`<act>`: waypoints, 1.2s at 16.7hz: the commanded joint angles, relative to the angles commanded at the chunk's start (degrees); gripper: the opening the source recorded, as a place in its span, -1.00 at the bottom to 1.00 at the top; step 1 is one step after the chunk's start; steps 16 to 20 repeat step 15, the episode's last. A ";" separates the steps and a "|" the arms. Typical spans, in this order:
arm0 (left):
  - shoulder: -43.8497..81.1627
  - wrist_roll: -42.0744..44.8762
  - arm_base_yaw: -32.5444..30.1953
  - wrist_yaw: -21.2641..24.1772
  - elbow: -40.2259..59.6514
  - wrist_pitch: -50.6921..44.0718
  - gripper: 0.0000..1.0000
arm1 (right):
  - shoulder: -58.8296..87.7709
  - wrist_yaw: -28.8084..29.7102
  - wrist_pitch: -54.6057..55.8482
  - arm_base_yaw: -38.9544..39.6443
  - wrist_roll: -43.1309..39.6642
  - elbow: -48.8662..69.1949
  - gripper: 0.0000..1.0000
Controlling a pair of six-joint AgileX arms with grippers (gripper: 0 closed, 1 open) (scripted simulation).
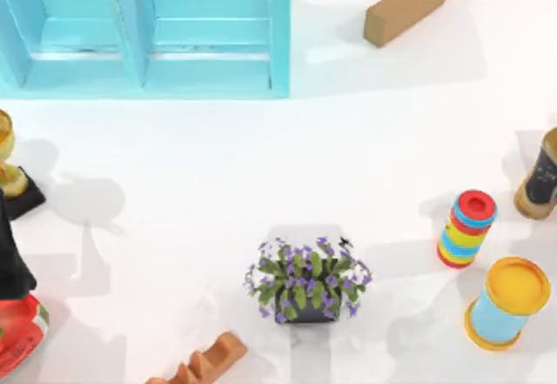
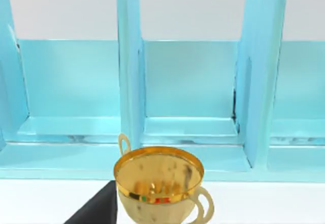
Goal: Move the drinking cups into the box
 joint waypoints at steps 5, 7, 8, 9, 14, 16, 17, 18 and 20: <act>0.00 0.00 0.00 0.00 0.00 0.00 1.00 | 0.17 -0.13 -5.27 -0.18 -0.13 5.87 1.00; 0.00 0.00 0.00 0.00 0.00 0.00 1.00 | 0.39 -0.07 -9.72 -0.24 -0.23 10.45 1.00; 0.00 0.00 0.00 0.00 0.00 0.00 1.00 | 0.49 0.00 -12.10 -0.27 -0.26 12.84 1.00; 0.00 0.00 0.00 0.00 0.00 0.00 1.00 | 0.58 0.06 -14.48 -0.29 -0.29 15.20 1.00; 0.00 0.00 0.00 0.00 0.00 0.00 1.00 | 0.60 0.00 -22.71 -0.27 -0.26 23.30 1.00; 0.00 0.00 0.00 0.00 0.00 0.00 1.00 | 0.59 -0.02 -22.95 -0.26 -0.25 23.53 1.00; 0.00 0.00 0.00 0.00 0.00 0.00 1.00 | 0.59 -0.02 -22.95 -0.26 -0.25 23.53 1.00; 0.00 0.00 0.00 0.00 0.00 0.00 1.00 | 0.59 -0.02 -22.95 -0.26 -0.25 23.53 1.00; 0.00 0.00 0.00 0.00 0.00 0.00 1.00 | 0.59 -0.02 -22.95 -0.26 -0.25 23.53 1.00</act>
